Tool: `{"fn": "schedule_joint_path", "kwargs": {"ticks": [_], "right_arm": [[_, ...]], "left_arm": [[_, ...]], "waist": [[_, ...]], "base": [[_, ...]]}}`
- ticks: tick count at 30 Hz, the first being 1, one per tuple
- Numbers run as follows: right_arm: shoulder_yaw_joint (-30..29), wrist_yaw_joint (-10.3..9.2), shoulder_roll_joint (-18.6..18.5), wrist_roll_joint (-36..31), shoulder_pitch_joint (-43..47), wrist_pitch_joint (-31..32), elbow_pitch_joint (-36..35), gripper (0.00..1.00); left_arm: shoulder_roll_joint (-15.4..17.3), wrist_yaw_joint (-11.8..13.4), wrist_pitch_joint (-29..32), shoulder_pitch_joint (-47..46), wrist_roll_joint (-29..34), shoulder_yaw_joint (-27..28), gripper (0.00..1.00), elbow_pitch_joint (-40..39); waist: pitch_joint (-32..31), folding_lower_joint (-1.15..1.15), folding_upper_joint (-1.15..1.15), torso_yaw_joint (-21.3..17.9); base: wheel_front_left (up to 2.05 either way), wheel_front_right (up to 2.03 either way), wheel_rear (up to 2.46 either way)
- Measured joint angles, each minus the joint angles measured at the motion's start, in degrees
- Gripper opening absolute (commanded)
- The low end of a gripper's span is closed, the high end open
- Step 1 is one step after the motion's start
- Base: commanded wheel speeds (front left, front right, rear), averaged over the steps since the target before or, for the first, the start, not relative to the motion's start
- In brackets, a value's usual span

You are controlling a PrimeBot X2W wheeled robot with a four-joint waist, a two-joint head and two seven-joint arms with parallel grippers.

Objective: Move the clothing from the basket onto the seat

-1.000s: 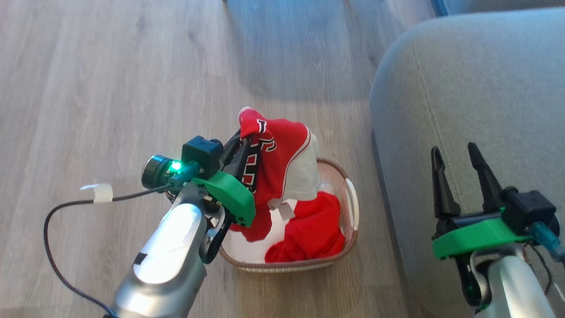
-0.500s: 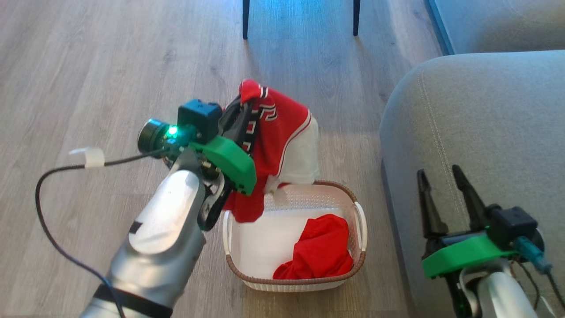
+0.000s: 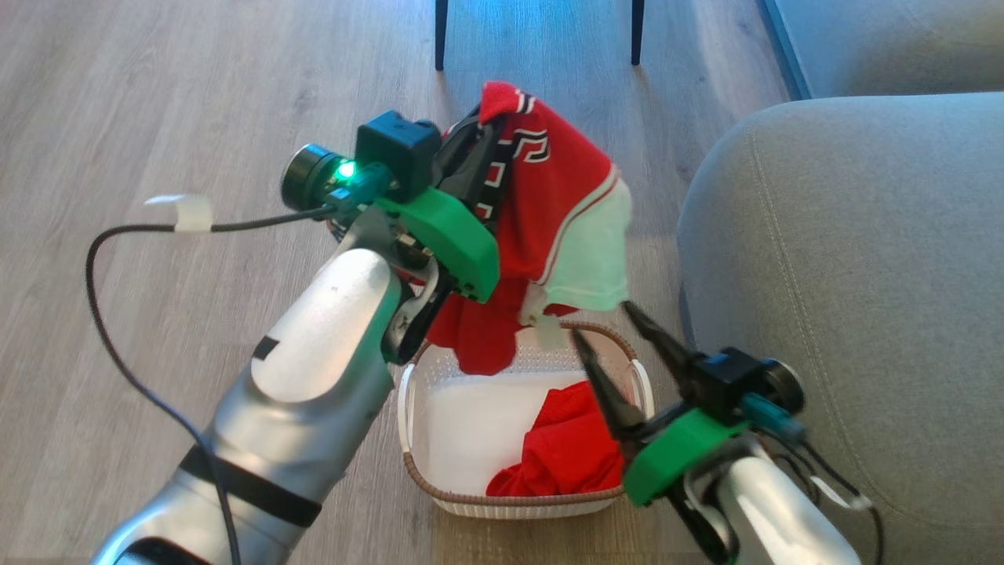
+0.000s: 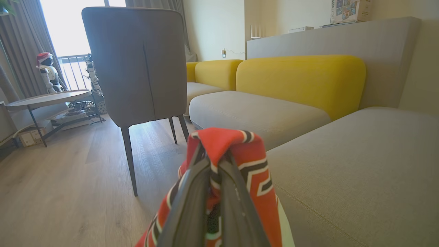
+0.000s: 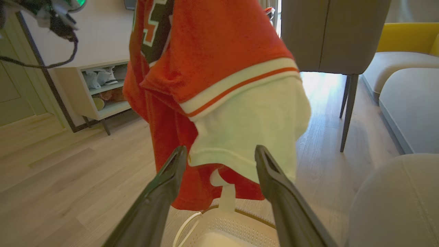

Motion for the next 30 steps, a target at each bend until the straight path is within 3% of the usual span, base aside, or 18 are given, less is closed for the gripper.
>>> {"fn": "schedule_joint_path", "kwargs": {"ticks": [4,9,25,26,27,29,30], "right_arm": [[4.6,0.0,-0.1,1.7,-3.8,0.0,3.9,1.0],[6.3,0.0,-0.2,2.2,-8.3,0.0,7.6,1.0],[3.9,0.0,-0.5,-1.1,-15.6,0.0,12.6,1.0],[3.8,0.0,-0.5,-0.9,-15.6,0.0,12.5,0.95],[3.8,0.0,-0.5,-0.7,-15.6,0.0,12.3,0.54],[3.7,0.0,-0.5,-0.7,-15.6,0.0,11.7,0.25],[3.5,0.0,-0.5,-0.7,-15.6,0.0,11.2,0.01]], "left_arm": [[0.0,1.0,-0.1,-1.4,-2.1,-3.0,0.0,-0.3],[-0.1,2.2,-0.3,-2.4,-4.7,-6.7,0.0,-0.8],[0.0,4.9,-1.8,-4.8,-9.0,-13.7,0.0,-3.0],[0.0,4.9,-1.9,-4.8,-9.0,-13.8,0.0,-2.9],[0.0,5.0,-2.0,-4.8,-9.0,-13.9,0.0,-2.6],[0.0,5.0,-2.0,-4.7,-9.3,-14.2,0.0,-2.0],[0.0,5.0,-2.0,-4.7,-9.6,-14.3,0.0,-1.7]], "waist": [[-0.1,0.0,0.0,0.4],[-0.2,0.0,0.0,1.0],[-0.5,0.0,0.0,2.5],[-0.5,0.0,0.0,2.5],[-0.5,0.0,-0.01,2.5],[-0.6,0.0,-0.01,2.5],[-0.6,0.0,0.0,2.4]], "base": [[0.0,0.0,0.0],[0.0,0.0,0.0],[0.0,0.0,0.0],[0.0,0.0,0.0],[0.0,0.0,0.0],[0.0,0.0,0.0],[0.0,0.0,0.0]]}}
